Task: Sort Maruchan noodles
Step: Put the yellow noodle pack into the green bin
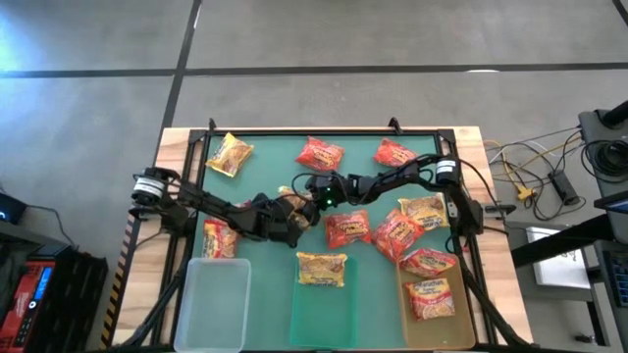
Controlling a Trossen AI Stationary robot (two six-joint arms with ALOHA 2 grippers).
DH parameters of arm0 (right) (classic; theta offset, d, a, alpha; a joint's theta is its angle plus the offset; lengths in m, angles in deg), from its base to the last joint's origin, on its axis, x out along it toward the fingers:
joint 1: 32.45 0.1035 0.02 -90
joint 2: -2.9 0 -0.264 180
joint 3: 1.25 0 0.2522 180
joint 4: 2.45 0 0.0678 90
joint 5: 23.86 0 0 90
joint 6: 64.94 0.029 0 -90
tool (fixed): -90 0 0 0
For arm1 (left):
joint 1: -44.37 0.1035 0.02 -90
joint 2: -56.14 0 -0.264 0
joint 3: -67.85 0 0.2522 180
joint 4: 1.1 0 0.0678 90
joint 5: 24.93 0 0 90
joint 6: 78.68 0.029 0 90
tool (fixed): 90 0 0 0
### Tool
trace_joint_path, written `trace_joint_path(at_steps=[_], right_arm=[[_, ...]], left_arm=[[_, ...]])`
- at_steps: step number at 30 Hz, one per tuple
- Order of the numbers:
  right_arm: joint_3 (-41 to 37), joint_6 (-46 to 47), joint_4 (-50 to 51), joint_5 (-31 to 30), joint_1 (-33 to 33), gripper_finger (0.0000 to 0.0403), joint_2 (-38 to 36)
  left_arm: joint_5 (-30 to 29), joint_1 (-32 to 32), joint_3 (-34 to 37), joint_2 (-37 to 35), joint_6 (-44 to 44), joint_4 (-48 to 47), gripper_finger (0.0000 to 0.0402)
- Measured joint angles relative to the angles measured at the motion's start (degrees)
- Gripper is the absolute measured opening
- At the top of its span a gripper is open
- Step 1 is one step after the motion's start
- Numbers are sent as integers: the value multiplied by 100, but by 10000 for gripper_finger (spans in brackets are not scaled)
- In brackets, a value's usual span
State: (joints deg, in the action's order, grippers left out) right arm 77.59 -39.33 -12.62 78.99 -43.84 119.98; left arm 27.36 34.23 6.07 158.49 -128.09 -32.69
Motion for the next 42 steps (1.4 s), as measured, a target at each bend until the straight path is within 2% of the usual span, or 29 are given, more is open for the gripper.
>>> trace_joint_path(at_steps=[5,10,14,19,33,42], right_arm=[[-32,-208,-13,297,2,169,-22],[-43,-316,45,621,7,148,-24],[-47,-342,69,637,4,145,-24],[-56,-498,177,646,-72,143,-123],[-71,-1373,1998,346,-225,135,-1099],[-79,-1391,2819,343,-187,135,-1998]], left_arm=[[57,-175,8,-137,-226,-23,208],[258,-390,19,-371,-314,-80,208],[258,-524,17,-563,-481,-214,208],[-66,-673,14,-793,-883,-675,208],[-493,-1112,5,-1056,-2580,-2058,208],[-589,-1126,-3,-1056,-2627,-2225,208]])
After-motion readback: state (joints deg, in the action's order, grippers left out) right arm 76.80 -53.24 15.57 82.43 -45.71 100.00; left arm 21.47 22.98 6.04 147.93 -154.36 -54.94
